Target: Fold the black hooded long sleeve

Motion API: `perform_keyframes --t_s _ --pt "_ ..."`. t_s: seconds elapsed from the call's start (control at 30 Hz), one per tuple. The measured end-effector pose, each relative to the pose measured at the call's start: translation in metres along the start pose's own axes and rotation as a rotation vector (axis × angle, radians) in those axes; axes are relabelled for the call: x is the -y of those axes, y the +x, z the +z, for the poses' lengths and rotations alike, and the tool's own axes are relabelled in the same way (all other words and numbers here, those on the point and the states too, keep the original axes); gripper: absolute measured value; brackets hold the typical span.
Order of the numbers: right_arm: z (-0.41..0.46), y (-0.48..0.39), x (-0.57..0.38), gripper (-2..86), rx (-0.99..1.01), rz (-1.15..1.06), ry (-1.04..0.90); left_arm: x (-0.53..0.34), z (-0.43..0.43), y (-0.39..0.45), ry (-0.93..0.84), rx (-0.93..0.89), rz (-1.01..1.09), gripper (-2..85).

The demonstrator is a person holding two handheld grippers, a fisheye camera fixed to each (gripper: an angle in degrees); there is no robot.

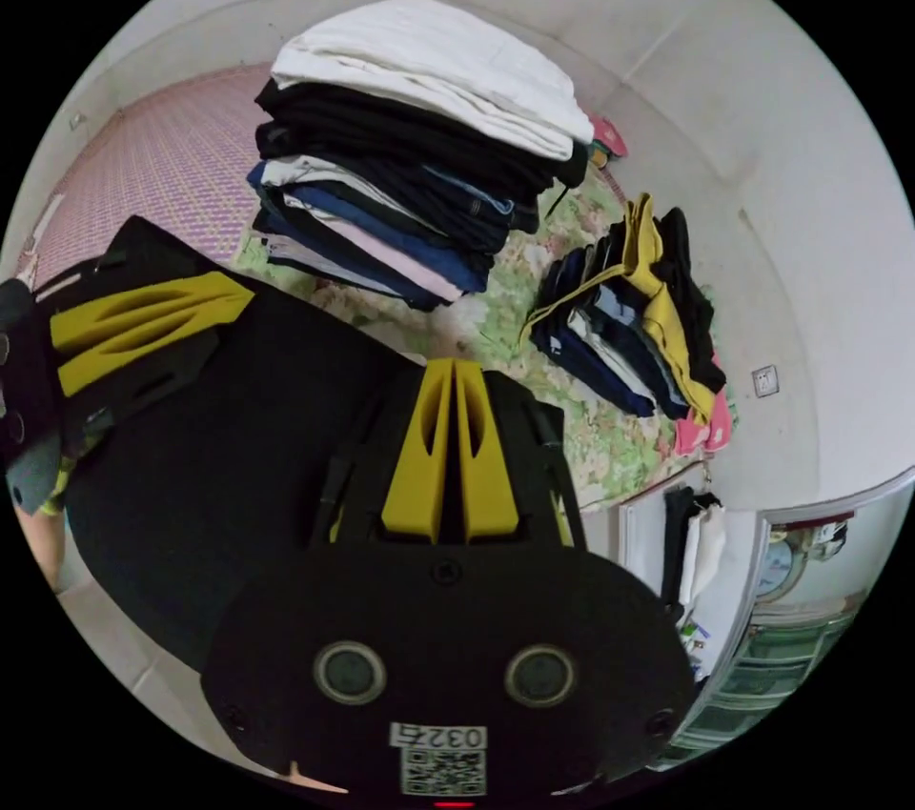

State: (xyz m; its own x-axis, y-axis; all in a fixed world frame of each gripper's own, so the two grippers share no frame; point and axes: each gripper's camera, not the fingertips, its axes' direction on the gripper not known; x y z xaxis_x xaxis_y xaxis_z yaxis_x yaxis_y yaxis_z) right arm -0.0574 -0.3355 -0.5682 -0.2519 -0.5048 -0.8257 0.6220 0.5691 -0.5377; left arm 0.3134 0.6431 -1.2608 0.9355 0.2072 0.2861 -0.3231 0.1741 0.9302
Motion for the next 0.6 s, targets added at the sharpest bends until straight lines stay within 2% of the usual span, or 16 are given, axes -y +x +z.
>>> perform_keyframes --t_s 0.17,0.27,0.43,0.6 --pt "-0.016 0.002 -0.001 -1.0 0.058 0.03 0.088 -0.016 -0.009 0.01 0.078 -0.068 -0.06 -1.0" --pt "-0.019 0.002 -0.006 -1.0 0.069 0.06 0.147 -0.027 -0.003 0.027 0.107 -0.034 -0.065 -1.0" --pt "-0.03 -0.004 -0.003 -1.0 0.037 0.044 0.152 -0.026 -0.008 0.04 0.095 -0.002 -0.032 -1.0" --pt "-0.059 0.013 -0.008 -1.0 0.121 0.071 0.186 -0.028 -0.014 0.042 0.086 -0.016 -0.026 -1.0"
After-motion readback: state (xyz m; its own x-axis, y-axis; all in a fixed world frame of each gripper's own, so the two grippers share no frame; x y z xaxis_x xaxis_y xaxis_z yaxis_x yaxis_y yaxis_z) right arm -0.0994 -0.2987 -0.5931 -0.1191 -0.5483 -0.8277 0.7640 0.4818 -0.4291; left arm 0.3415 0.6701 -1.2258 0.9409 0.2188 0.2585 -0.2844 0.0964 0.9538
